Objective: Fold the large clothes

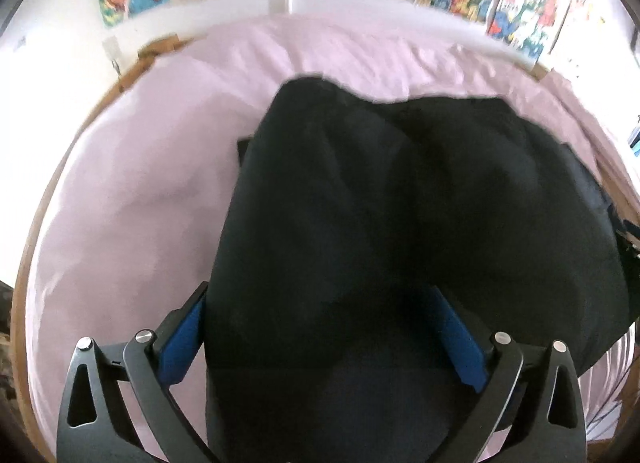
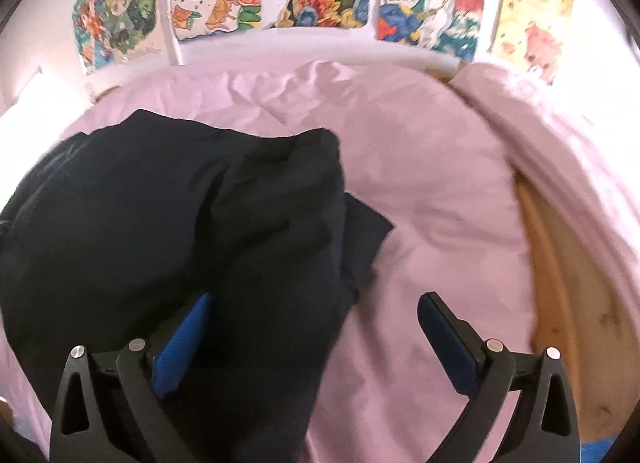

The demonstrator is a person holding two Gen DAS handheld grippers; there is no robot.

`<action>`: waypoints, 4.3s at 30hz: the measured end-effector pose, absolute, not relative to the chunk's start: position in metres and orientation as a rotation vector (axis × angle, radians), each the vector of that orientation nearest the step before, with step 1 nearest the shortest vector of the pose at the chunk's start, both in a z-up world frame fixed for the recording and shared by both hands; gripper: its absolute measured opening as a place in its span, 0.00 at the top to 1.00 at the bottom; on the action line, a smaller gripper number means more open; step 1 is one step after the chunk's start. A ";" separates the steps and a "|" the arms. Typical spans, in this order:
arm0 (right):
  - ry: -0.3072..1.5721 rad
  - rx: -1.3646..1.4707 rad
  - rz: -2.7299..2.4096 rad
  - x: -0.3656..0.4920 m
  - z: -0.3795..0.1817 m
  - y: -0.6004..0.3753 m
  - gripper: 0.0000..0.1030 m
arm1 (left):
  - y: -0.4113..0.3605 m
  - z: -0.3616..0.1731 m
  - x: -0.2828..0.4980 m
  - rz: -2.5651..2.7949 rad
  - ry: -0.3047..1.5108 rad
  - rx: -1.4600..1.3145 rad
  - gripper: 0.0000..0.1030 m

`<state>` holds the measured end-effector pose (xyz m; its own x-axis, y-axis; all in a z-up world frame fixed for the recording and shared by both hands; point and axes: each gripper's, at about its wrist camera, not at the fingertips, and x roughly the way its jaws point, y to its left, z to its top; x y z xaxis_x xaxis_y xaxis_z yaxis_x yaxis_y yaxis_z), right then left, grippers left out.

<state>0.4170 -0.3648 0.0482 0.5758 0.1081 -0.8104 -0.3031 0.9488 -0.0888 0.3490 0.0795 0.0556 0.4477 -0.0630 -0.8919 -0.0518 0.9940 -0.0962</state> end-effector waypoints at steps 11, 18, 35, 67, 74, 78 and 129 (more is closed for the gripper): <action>0.876 -0.144 0.130 0.363 0.088 -0.362 0.00 | 0.054 0.097 0.295 0.030 0.968 -0.166 0.02; 0.765 -0.063 0.132 0.302 0.114 -0.348 0.00 | 0.019 0.131 0.243 0.041 0.847 -0.090 0.02; 0.568 0.024 0.222 0.183 0.145 -0.302 0.00 | -0.018 0.178 0.132 0.043 0.562 -0.078 0.02; 0.473 -0.071 0.294 0.075 0.105 -0.263 0.00 | -0.044 0.123 0.050 0.022 0.541 -0.044 0.02; 0.485 -0.072 0.301 0.078 0.101 -0.263 0.00 | -0.049 0.116 0.049 0.026 0.548 -0.037 0.02; 0.504 -0.066 0.303 0.081 0.098 -0.264 0.00 | -0.053 0.114 0.048 0.031 0.543 -0.036 0.02; 0.513 -0.053 0.295 0.082 0.099 -0.265 0.00 | -0.047 0.114 0.047 0.036 0.532 -0.036 0.02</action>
<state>0.0825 -0.2645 0.0986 0.8301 0.2648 -0.4908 -0.2913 0.9563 0.0231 0.0469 -0.0465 0.1142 0.8611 0.0245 -0.5079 -0.0433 0.9987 -0.0253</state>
